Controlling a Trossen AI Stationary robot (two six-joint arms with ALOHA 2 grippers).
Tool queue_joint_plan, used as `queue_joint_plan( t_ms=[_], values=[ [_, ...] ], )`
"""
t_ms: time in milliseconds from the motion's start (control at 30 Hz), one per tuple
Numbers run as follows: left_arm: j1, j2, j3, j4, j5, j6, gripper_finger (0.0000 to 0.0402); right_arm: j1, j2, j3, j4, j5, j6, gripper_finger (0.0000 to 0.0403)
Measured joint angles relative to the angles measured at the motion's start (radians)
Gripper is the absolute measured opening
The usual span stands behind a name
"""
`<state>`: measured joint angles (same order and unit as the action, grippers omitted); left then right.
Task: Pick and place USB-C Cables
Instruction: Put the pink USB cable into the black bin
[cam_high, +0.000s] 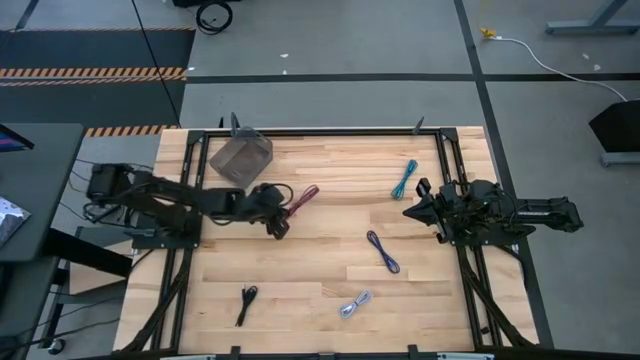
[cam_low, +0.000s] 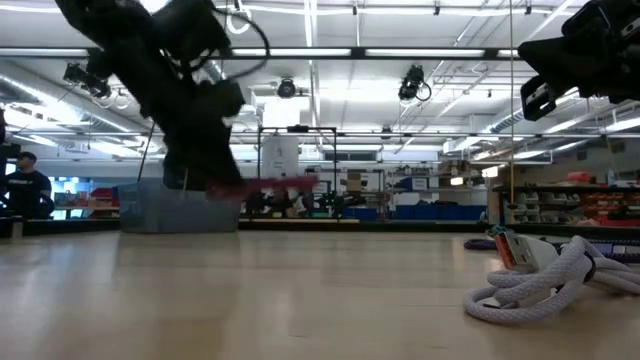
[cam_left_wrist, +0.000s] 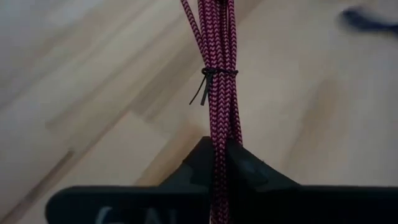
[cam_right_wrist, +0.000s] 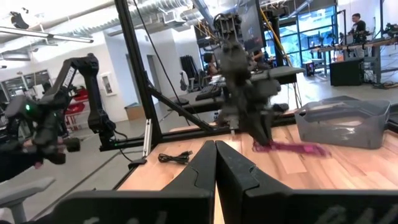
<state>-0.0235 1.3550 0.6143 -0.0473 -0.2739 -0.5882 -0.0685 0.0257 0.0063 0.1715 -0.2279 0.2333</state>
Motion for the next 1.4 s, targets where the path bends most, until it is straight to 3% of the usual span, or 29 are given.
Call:
queue_joint_plan(
  t_ms=[233,467,567,800,1400],
  values=[
    [-0.024,-0.217,0.0,-0.088,-0.115,0.033,0.0021,0.0,0.0,0.0,0.001,0.005,0.0,0.0012],
    [0.065,-0.375,0.001,-0.42,-0.243,-0.003,0.0021,0.0,0.0,0.0,0.019,0.08,0.0,0.0012],
    [0.126,-0.392,0.001,-0.503,-0.247,-0.033,0.0021,0.0,0.0,0.0,0.013,0.083,0.0,0.0012],
    [0.221,-0.394,0.001,-0.497,-0.248,0.018,0.0027,0.0,0.0,0.0,0.007,0.088,-0.004,0.0012],
    [0.326,-0.393,0.015,-0.506,-0.207,0.13,0.0023,0.0,0.0,0.0,-0.016,0.09,-0.026,0.0012]
  ],
)
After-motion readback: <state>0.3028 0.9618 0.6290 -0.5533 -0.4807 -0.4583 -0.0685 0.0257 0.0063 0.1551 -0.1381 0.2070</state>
